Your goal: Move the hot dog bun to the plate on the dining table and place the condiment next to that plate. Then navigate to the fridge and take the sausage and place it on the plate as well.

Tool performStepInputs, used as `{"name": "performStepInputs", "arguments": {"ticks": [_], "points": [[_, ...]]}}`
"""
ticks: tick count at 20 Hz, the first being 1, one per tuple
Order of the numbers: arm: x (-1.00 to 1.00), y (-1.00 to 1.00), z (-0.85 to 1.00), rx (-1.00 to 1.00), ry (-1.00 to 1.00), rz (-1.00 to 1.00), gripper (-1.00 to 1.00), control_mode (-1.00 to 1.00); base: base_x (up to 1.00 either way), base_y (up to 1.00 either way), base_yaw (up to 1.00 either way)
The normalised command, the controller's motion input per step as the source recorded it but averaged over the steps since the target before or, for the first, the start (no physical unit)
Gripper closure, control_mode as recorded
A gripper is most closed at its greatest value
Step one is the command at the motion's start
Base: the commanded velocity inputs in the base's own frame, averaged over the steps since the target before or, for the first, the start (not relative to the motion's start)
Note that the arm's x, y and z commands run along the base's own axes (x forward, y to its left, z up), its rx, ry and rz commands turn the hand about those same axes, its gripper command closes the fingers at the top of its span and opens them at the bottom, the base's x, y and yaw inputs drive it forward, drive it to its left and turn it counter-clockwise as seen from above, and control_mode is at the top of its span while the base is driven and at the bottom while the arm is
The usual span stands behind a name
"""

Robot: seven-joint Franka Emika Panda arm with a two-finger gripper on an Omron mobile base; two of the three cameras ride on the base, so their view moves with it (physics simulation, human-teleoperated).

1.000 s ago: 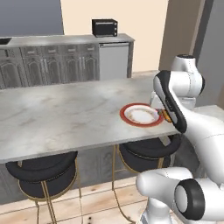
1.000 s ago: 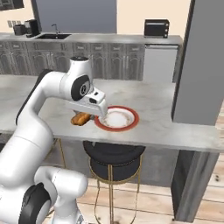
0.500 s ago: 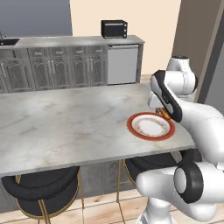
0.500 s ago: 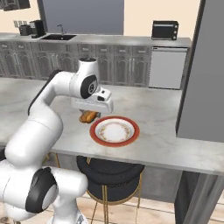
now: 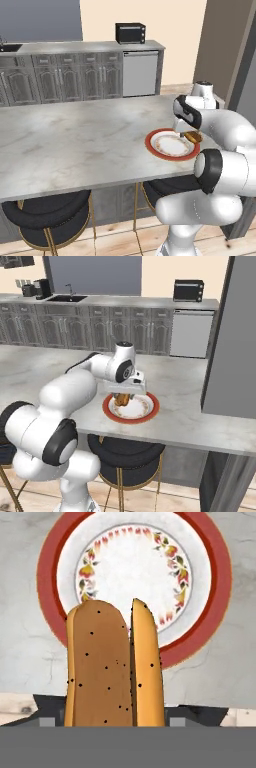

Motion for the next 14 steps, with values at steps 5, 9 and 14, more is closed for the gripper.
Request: {"name": "performStepInputs", "arguments": {"ticks": [5, 9, 14], "points": [[0.56, -0.03, -0.58, 0.0, 0.0, 0.07, 1.0, -1.0, 0.0, 0.0, 0.0], [0.59, 0.0, -0.43, 0.0, 0.0, 0.05, 1.0, -1.0, 0.0, 0.0, 0.0], [0.29, 0.0, -0.3, 0.0, 0.0, 0.01, 1.0, -1.0, 0.0, 0.0, 0.0]]}}
